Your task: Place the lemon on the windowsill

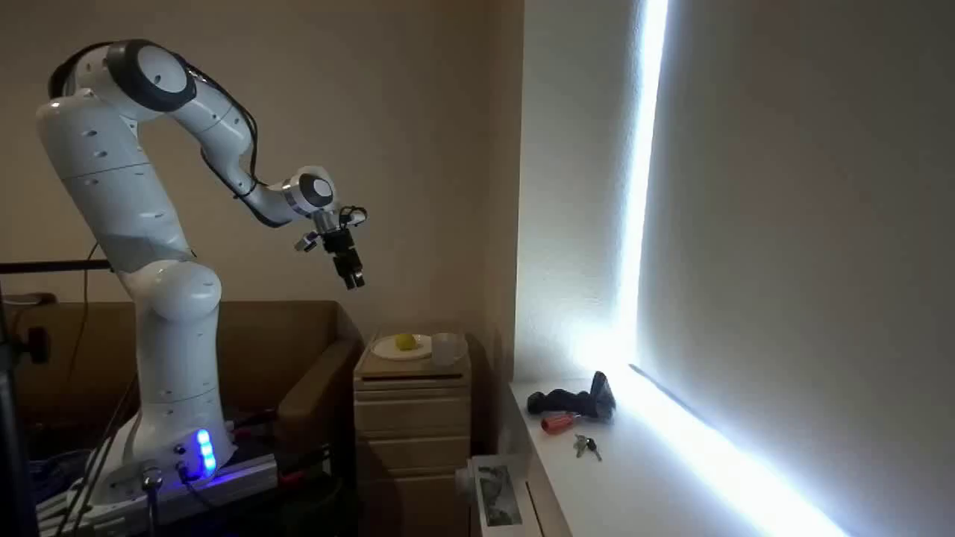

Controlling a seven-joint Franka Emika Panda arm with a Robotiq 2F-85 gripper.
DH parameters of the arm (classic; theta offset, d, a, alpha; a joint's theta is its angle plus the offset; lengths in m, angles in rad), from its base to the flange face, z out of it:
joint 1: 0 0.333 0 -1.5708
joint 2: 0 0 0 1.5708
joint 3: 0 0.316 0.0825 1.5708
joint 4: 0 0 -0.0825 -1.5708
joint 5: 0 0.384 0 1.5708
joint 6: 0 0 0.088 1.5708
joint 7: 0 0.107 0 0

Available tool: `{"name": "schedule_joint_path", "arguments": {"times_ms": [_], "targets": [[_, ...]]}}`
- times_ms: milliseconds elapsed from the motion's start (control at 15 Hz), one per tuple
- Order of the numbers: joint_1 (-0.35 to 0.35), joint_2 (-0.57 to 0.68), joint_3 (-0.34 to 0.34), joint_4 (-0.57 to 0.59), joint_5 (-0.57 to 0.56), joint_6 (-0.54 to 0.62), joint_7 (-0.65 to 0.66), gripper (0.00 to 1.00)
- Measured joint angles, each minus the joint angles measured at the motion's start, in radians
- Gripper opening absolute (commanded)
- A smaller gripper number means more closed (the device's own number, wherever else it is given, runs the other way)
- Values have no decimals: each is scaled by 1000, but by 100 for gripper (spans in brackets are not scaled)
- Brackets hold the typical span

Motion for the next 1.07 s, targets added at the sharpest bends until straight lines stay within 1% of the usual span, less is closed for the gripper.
{"name": "schedule_joint_path", "arguments": {"times_ms": [67, 200, 400, 667, 733, 867, 1067], "targets": [[0, 0, 0, 0, 0, 0, 0, 100], [24, 0, -23, 1, -5, -1, 1, 100], [56, -2, -37, 5, -78, -21, 53, 100], [87, 2, -71, 5, -77, -22, 53, 100], [101, 13, -91, 7, -47, 0, 24, 100], [131, 68, -136, 36, 23, 80, -44, 100], [166, 189, -180, 129, 157, 195, -152, 100]]}}
